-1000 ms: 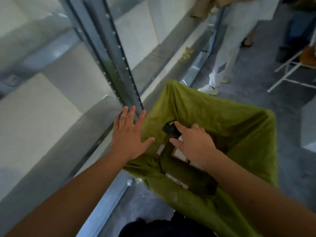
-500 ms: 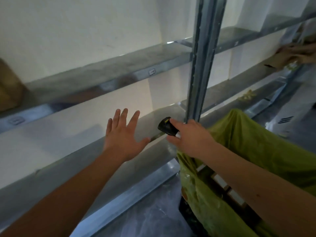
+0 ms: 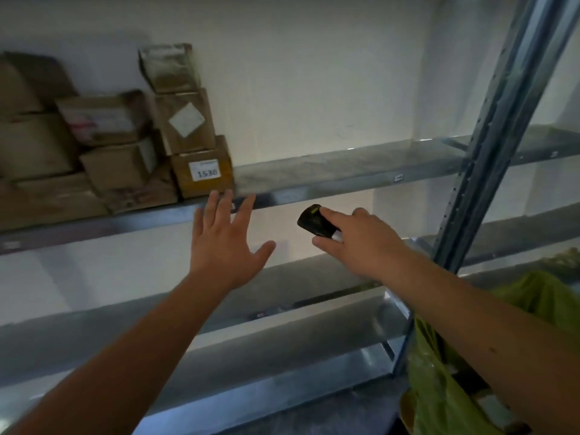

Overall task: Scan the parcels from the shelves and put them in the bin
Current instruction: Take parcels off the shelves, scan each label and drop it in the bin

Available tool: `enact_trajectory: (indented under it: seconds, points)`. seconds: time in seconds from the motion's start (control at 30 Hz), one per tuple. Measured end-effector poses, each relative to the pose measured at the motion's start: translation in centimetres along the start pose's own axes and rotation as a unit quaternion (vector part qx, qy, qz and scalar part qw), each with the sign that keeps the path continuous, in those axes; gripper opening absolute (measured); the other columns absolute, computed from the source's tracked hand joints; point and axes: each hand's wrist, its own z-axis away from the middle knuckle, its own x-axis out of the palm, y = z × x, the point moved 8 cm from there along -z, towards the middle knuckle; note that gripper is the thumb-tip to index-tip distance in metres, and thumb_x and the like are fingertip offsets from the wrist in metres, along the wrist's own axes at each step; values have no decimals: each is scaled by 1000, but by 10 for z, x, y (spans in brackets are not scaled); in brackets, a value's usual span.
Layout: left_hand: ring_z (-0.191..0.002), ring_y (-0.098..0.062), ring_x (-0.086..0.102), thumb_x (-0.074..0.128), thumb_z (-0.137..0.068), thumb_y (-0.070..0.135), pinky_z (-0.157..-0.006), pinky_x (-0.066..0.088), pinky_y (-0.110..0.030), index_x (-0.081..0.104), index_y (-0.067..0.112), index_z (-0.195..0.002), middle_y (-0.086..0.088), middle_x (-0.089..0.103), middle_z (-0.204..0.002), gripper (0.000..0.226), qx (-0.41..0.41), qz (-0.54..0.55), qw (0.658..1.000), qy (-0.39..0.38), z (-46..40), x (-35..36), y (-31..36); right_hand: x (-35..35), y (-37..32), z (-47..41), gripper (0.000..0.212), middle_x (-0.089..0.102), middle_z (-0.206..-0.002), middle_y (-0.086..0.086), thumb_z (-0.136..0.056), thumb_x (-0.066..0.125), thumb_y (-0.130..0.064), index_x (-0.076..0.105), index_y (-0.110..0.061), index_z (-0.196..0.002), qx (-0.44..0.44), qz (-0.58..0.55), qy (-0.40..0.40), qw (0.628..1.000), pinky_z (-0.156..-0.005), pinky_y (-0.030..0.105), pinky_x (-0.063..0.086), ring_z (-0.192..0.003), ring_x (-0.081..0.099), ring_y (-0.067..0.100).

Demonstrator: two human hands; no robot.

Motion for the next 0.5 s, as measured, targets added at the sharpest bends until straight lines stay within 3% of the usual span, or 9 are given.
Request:
enact_trajectory:
  seconds: [0.17,0.33,0.5]
  points:
    - [-161,-30,-11,43,-91,81,-130,0,-54,0,37,-165,-8,0,-175,96,-37,-20,999,34,2,-40,-55,-16,-57,-24,66,56,-130,8,-99,46,-68,31,-43,-158,-68,-33,18,997,-81,35,47,-102,55,22]
    - [-161,-32,-8,51,-90,78,-129,5,-57,1,40,-164,-7,3,-174,97,-56,-27,996,58,-9,-74,-85,-34,-99,-56,66,54,-121,5,-98,46,-70,30,-46,-158,-97,-34,34,994,-86,40,55,-99,56,23]
    - [-161,-33,-5,59,-89,73,-129,7,-57,3,39,-165,-11,6,-174,100,-77,0,994,83,-40,-110,-102,-59,-121,-95,63,55,-115,5,-96,49,-71,34,-47,-153,-125,-55,57,989,-78,37,54,-93,58,22]
